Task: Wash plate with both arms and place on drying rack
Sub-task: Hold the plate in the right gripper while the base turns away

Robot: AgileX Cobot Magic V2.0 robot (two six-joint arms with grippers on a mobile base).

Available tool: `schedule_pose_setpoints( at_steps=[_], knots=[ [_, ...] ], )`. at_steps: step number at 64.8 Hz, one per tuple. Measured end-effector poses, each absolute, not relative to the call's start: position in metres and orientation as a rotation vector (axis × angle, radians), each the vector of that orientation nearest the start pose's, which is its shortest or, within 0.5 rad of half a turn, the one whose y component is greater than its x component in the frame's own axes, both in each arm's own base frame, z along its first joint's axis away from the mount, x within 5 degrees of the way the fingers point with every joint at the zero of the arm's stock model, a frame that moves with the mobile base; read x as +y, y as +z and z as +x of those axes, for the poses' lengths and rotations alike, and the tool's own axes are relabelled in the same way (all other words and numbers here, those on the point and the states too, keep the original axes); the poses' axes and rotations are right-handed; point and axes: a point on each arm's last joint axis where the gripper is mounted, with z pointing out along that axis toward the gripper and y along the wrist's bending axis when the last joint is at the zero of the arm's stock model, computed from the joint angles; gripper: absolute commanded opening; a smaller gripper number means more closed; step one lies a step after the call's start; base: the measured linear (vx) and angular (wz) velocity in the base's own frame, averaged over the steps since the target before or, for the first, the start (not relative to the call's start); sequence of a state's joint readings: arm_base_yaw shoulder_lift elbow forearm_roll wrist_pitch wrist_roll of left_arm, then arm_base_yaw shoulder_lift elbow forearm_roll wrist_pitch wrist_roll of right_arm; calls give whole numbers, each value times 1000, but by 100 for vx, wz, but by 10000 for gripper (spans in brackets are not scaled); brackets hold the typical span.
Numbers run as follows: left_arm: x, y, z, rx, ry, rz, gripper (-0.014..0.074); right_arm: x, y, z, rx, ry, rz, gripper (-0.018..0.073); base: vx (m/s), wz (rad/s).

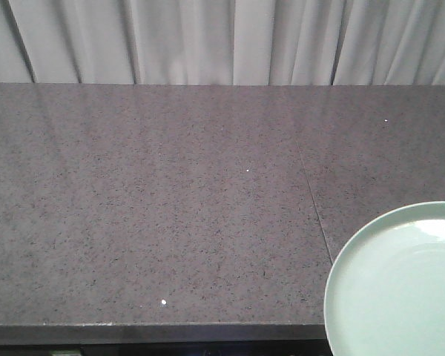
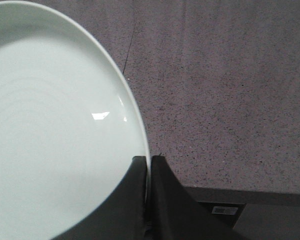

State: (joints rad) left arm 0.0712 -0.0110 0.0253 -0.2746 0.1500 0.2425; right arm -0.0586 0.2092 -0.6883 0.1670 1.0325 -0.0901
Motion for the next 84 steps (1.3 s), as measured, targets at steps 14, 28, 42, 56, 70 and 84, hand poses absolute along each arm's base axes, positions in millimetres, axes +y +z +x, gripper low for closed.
schedule_pose_setpoints(
  at_steps=[14, 28, 42, 56, 70, 84],
  knots=[
    [0, 192, 56, 1641, -1, -51, -6, 12, 332, 13, 2027, 106, -35, -1, -8, 18],
    [0, 192, 56, 1641, -1, -51, -6, 12, 332, 13, 2027, 106, -35, -1, -8, 30],
    [0, 192, 56, 1641, -1, -51, -6, 12, 332, 13, 2027, 106, -35, -1, -10, 38],
    [0, 192, 56, 1641, -1, -51, -6, 12, 332, 13, 2027, 106, -35, -1, -11, 41],
    [0, 192, 56, 1641, -1, -51, -6, 12, 332, 13, 2027, 106, -35, -1, -11, 44],
    [0, 192, 56, 1641, -1, -51, -6, 12, 332, 13, 2027, 106, -35, -1, -12, 47]
  ],
)
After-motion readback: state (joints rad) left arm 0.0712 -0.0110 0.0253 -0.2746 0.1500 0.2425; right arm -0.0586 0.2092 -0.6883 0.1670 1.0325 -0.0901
